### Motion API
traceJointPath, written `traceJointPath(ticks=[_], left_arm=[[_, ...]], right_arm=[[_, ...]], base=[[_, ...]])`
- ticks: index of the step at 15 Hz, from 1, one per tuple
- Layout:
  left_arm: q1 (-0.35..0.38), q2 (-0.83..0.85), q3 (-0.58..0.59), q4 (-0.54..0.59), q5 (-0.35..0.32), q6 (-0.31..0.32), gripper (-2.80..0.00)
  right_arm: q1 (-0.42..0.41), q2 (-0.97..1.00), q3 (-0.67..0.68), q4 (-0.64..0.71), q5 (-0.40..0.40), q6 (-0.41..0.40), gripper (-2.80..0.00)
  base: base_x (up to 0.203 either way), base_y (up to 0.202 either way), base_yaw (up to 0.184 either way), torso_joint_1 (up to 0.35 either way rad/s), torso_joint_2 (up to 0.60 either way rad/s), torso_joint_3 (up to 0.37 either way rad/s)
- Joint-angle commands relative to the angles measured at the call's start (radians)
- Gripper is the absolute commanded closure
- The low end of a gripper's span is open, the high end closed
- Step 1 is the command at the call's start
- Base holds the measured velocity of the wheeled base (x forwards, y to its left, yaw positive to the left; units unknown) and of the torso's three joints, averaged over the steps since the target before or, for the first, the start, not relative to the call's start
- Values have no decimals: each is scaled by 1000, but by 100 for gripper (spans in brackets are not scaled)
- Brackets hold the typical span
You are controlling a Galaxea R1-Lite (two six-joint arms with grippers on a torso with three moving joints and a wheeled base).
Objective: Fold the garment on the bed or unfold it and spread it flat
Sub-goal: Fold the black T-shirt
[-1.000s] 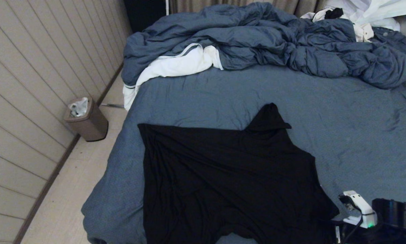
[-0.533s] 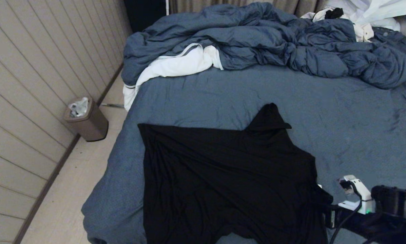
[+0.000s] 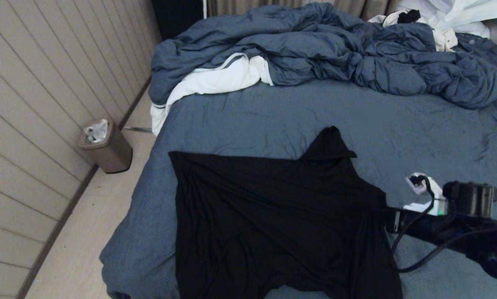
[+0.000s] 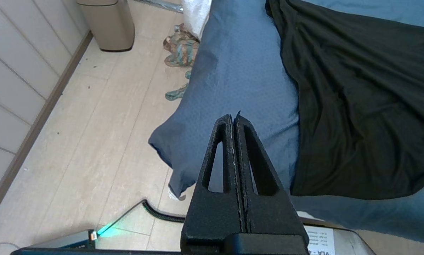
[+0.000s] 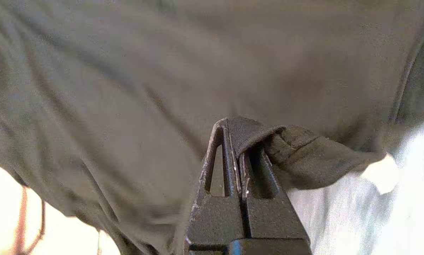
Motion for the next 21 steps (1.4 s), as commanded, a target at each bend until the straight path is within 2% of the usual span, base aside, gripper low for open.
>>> traceJointPath(ticks=[1, 4, 11, 17, 18, 21], left_arm=[[0, 0, 1, 0, 1, -1, 0], [0, 0, 1, 0, 1, -1, 0], [1, 0, 2, -4, 1, -2, 0], [1, 0, 4, -9, 1, -5, 0], [1, 0, 4, -9, 1, -5, 0], [1, 0, 4, -9, 1, -5, 0]], right_arm=[[1, -82, -190, 254, 3, 24, 0], [1, -7, -304, 355, 6, 42, 0], [23, 103, -393, 360, 1, 41, 0], [46, 161, -444, 362, -35, 19, 0], [44, 156, -443, 362, -35, 18, -280], [43, 126, -432, 364, -29, 17, -280]], base=[[0, 0, 0, 0, 0, 0], [0, 0, 0, 0, 0, 0], [0, 0, 0, 0, 0, 0], [0, 0, 0, 0, 0, 0], [0, 0, 0, 0, 0, 0], [0, 0, 0, 0, 0, 0]])
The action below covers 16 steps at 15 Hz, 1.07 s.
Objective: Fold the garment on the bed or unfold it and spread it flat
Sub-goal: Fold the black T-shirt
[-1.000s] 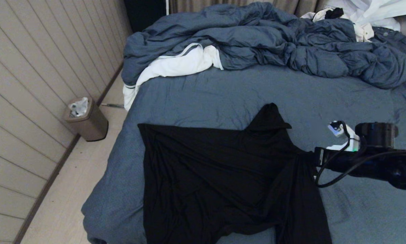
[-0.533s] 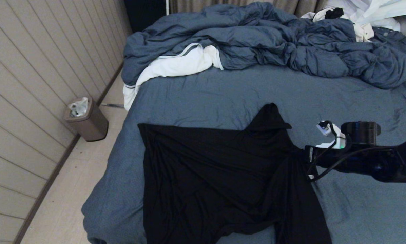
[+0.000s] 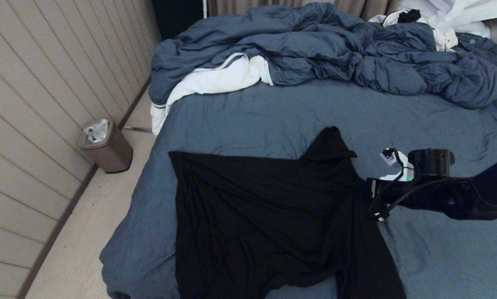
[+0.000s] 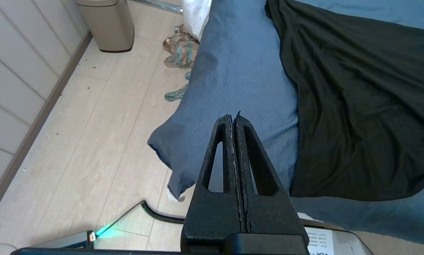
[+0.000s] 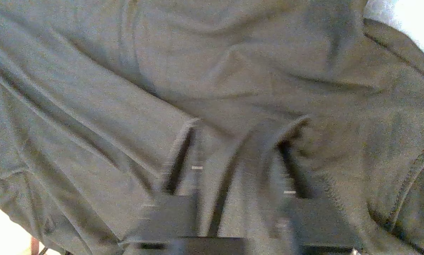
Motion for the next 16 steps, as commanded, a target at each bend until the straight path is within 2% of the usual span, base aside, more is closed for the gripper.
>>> traceJointPath(ticks=[1, 6, 9, 11, 14, 16], left_arm=[[0, 0, 0, 1, 1, -1, 0], [0, 0, 0, 1, 1, -1, 0], [0, 0, 0, 1, 1, -1, 0], [0, 0, 0, 1, 1, 0, 0], [0, 0, 0, 1, 1, 0, 0], [0, 0, 0, 1, 1, -1, 0]], right_arm=[[1, -38, 19, 0, 4, -1, -280], [-14, -180, 90, 31, 7, -6, -280], [-33, -305, 122, 173, 8, -87, -280], [-66, -301, 127, 197, 7, -127, -280], [-89, -264, 113, 200, 8, -128, -280], [-83, -242, 90, 283, 2, -124, -280]], base=[[0, 0, 0, 0, 0, 0], [0, 0, 0, 0, 0, 0], [0, 0, 0, 0, 0, 0], [0, 0, 0, 0, 0, 0], [0, 0, 0, 0, 0, 0], [0, 0, 0, 0, 0, 0]])
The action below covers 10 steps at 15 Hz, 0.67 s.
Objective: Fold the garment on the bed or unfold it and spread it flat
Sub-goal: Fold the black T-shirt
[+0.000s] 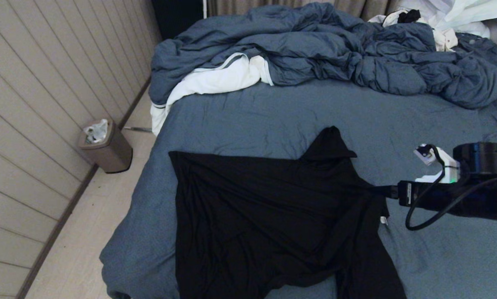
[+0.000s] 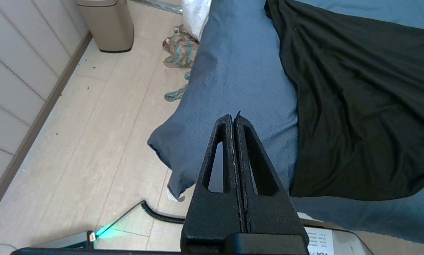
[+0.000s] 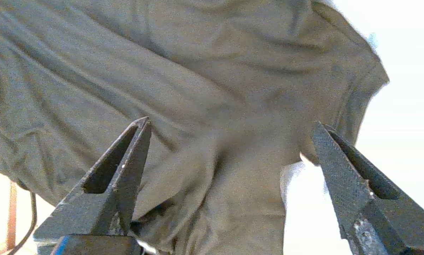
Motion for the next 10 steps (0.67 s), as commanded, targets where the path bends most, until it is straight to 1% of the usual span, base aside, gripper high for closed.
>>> traceJointPath(ticks=[1, 3, 4, 7, 8, 10], left_arm=[[0, 0, 0, 1, 1, -1, 0], [0, 0, 0, 1, 1, 0, 0], [0, 0, 0, 1, 1, -2, 0], [0, 0, 0, 1, 1, 0, 0], [0, 0, 0, 1, 1, -2, 0], [0, 0, 0, 1, 1, 0, 0]], right_arm=[[8, 25, -45, 146, -7, 2, -280], [19, 23, -143, 364, -20, 4, -280], [20, 26, -177, 421, -23, 5, -280], [16, -12, -170, 432, -22, 1, -280], [18, -34, -158, 433, -21, 0, 0], [21, -73, -133, 433, -18, -2, 0]], base=[[0, 0, 0, 0, 0, 0], [0, 0, 0, 0, 0, 0], [0, 0, 0, 0, 0, 0], [0, 0, 0, 0, 0, 0], [0, 0, 0, 0, 0, 0], [0, 0, 0, 0, 0, 0]])
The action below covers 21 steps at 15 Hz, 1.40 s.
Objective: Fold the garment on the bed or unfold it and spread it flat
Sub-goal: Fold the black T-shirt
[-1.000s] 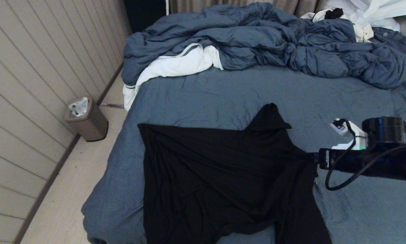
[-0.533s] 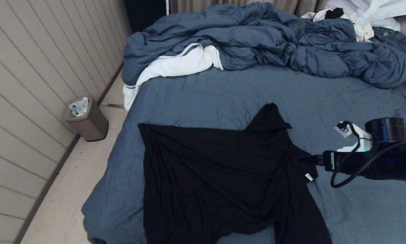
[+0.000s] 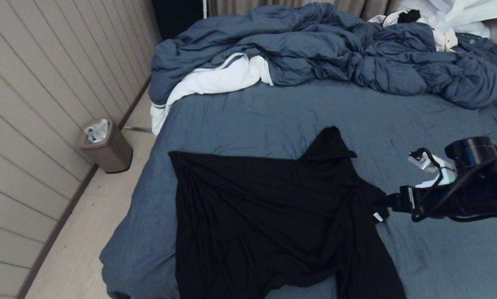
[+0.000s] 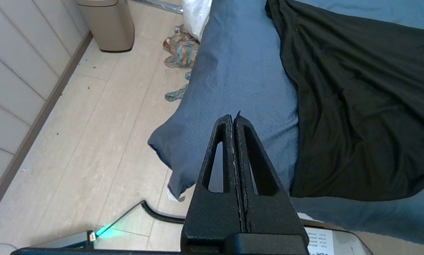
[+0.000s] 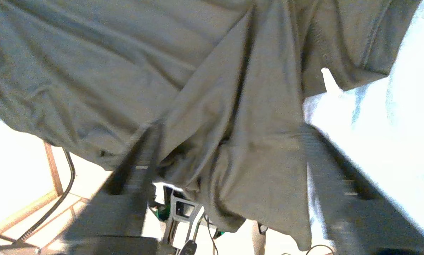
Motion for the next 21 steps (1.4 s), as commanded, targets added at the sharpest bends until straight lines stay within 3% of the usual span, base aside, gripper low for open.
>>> traceJointPath(ticks=[1, 4, 5, 7, 9, 12, 14, 17, 19, 21], left_arm=[[0, 0, 0, 0, 0, -1, 0], [0, 2, -26, 16, 9, -4, 0], [0, 16, -82, 37, 10, -18, 0], [0, 142, -261, 133, -5, -111, 0], [-2, 347, -360, 186, -74, -196, 0], [-3, 687, -419, 172, -233, -258, 0], [-3, 891, -434, 132, -332, -278, 0], [5, 1144, -406, 11, -408, -262, 0], [23, 1270, -304, -228, -428, -188, 0], [34, 1396, -242, -378, -435, -154, 0]], right_arm=[[5, -53, 36, 0, 5, -13, 0], [4, -47, 64, -2, 8, -89, 0], [3, -47, 61, -2, 8, -87, 0], [3, -49, 66, -3, 8, -88, 0], [4, -49, 77, -5, 8, -97, 0], [3, -84, 57, -2, 9, -69, 0], [8, -143, 35, -1, 10, 9, 0], [15, -235, 6, 28, 7, 105, 0], [13, -334, -48, 165, 3, 112, 0], [1, -393, -187, 373, -5, 116, 0]], base=[[0, 0, 0, 0, 0, 0], [0, 0, 0, 0, 0, 0], [0, 0, 0, 0, 0, 0], [0, 0, 0, 0, 0, 0], [0, 0, 0, 0, 0, 0], [0, 0, 0, 0, 0, 0], [0, 0, 0, 0, 0, 0], [0, 0, 0, 0, 0, 0], [0, 0, 0, 0, 0, 0], [0, 0, 0, 0, 0, 0]])
